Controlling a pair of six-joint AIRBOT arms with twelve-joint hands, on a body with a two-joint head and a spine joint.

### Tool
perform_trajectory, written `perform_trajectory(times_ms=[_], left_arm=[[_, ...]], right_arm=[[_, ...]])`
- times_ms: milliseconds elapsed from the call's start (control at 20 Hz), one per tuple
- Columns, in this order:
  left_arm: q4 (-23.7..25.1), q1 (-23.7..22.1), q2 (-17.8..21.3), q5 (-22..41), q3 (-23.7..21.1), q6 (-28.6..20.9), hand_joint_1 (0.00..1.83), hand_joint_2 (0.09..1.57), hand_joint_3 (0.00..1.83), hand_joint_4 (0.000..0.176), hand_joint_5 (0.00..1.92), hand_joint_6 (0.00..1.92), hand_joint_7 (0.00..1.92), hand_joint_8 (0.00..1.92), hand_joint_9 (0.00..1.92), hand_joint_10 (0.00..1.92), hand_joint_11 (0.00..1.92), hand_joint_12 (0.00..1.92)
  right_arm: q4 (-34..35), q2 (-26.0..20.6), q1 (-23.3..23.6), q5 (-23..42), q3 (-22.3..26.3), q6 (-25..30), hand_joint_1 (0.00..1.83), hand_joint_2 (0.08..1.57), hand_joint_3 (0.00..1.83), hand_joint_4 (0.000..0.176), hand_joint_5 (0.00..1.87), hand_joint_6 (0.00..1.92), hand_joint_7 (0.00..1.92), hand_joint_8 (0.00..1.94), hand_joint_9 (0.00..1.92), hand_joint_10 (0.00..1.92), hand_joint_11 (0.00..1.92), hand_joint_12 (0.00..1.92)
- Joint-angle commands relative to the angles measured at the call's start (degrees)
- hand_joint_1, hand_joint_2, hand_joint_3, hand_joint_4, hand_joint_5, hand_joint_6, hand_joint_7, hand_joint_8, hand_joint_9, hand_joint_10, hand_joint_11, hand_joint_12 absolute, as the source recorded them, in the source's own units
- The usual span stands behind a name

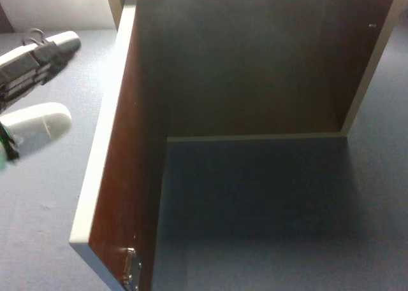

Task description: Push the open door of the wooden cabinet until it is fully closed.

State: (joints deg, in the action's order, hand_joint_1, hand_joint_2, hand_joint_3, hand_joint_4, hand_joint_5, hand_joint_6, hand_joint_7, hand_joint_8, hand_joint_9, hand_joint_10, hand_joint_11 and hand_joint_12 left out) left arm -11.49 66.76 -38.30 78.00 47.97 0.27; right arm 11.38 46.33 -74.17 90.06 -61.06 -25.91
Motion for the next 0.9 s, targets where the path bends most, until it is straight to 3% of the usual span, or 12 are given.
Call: perform_trajectory(times_ms=[0,450,850], left_arm=[[-0.07,-0.64,0.32,6.96,0.08,-0.27,0.00,1.35,0.01,0.000,0.03,0.01,0.03,0.01,0.02,0.01,0.02,0.01],[3.10,-1.65,0.51,5.13,0.15,-0.27,0.00,1.39,0.00,0.000,0.07,0.00,0.07,0.00,0.07,0.00,0.05,0.01],[7.11,-3.86,-0.71,3.21,1.06,-0.27,0.00,1.42,0.01,0.000,0.10,0.00,0.12,0.00,0.13,0.00,0.09,0.01]], right_arm=[[1.70,0.12,0.22,6.87,-0.39,0.24,0.71,1.39,0.01,0.000,0.32,0.00,0.33,0.01,0.23,0.01,0.00,0.60],[1.70,0.15,0.23,6.87,-0.42,0.32,0.63,1.41,0.00,0.000,0.31,0.00,0.32,0.00,0.23,0.00,0.00,0.57],[1.70,0.24,0.24,6.81,-0.63,0.47,0.57,1.41,0.00,0.000,0.32,0.00,0.34,0.00,0.28,0.00,0.00,0.73]])
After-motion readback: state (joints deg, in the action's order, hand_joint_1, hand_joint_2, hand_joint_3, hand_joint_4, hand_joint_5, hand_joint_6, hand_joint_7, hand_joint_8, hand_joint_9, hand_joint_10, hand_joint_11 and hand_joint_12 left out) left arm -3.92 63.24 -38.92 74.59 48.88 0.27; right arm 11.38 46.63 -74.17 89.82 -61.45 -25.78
